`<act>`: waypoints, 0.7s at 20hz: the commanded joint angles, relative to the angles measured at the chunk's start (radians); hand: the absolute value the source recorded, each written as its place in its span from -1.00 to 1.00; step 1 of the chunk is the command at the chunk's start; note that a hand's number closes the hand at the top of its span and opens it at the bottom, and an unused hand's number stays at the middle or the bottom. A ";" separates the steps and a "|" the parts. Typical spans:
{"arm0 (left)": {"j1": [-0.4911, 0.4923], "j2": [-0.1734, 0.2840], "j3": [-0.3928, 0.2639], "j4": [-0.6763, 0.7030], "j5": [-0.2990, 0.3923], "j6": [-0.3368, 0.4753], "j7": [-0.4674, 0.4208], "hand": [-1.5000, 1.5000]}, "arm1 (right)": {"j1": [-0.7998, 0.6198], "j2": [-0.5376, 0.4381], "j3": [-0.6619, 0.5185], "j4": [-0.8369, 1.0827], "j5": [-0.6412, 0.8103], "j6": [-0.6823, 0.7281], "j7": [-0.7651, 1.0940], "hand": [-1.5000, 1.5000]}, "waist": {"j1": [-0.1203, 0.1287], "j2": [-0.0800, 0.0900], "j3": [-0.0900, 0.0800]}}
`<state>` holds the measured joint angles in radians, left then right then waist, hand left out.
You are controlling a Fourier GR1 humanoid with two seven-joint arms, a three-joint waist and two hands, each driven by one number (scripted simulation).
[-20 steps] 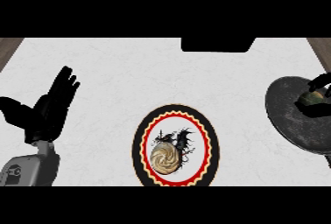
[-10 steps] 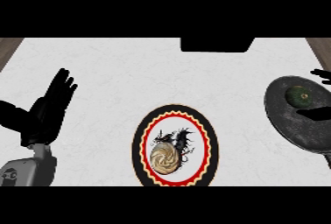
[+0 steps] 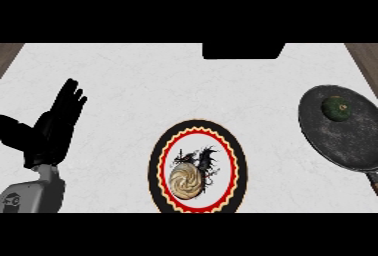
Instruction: Pick the squash from the plate and place it in the pan
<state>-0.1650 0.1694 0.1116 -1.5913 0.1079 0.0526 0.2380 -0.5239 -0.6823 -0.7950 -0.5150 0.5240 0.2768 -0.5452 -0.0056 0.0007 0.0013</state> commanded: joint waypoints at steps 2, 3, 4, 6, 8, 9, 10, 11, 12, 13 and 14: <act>0.016 -0.003 -0.001 -0.038 0.013 0.000 0.034 0.00 | 0.091 -0.159 -0.103 0.097 -0.126 0.241 -0.113 -1.00 | 0.004 0.001 0.002; 0.040 -0.019 0.004 0.014 0.008 -0.005 -0.036 0.00 | 0.123 -0.135 -0.118 0.112 -0.149 0.268 -0.150 -1.00 | -0.002 0.002 0.001; 0.053 -0.030 -0.025 -0.037 -0.026 0.020 -0.020 0.00 | 0.162 -0.162 -0.117 0.136 -0.149 0.312 -0.188 -1.00 | 0.003 0.001 0.002; -0.010 -0.017 -0.016 -0.020 -0.002 0.007 0.023 0.00 | 0.150 -0.234 -0.120 0.166 -0.171 0.422 -0.179 -1.00 | 0.003 0.003 0.002; -0.007 -0.019 -0.015 0.028 -0.016 0.001 -0.025 0.00 | 0.224 -0.250 -0.110 0.136 -0.180 0.443 -0.240 -1.00 | -0.005 0.002 0.001; 0.011 0.024 0.027 0.039 0.008 -0.036 -0.053 0.00 | 0.252 -0.253 -0.113 0.146 -0.189 0.447 -0.251 -1.00 | -0.002 0.002 0.001; 0.010 -0.021 -0.003 0.044 -0.005 -0.008 -0.046 0.00 | 0.234 -0.237 -0.103 0.144 -0.196 0.427 -0.249 -1.00 | 0.002 0.002 0.001; 0.006 0.007 0.012 0.018 -0.008 -0.007 -0.020 0.00 | 0.273 -0.244 -0.104 0.127 -0.209 0.454 -0.261 -1.00 | -0.002 -0.001 0.000; -0.011 -0.019 -0.021 -0.035 -0.012 0.018 0.045 0.00 | 0.278 -0.277 -0.106 0.154 -0.209 0.449 -0.271 -1.00 | 0.004 0.000 0.003; 0.038 0.007 0.007 0.013 -0.007 -0.025 -0.049 0.00 | 0.277 -0.268 -0.088 0.141 -0.208 0.452 -0.270 -1.00 | 0.006 0.001 0.001; 0.004 -0.022 -0.014 -0.021 -0.017 0.015 -0.001 0.00 | 0.254 -0.269 -0.091 0.150 -0.222 0.425 -0.249 -1.00 | 0.009 0.001 0.002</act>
<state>-0.1544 0.1606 0.1073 -1.5919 0.0996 0.0505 0.2254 -0.2943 -0.9222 -0.8870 -0.3906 0.3278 0.5633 -0.6677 -0.0028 0.0015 0.0027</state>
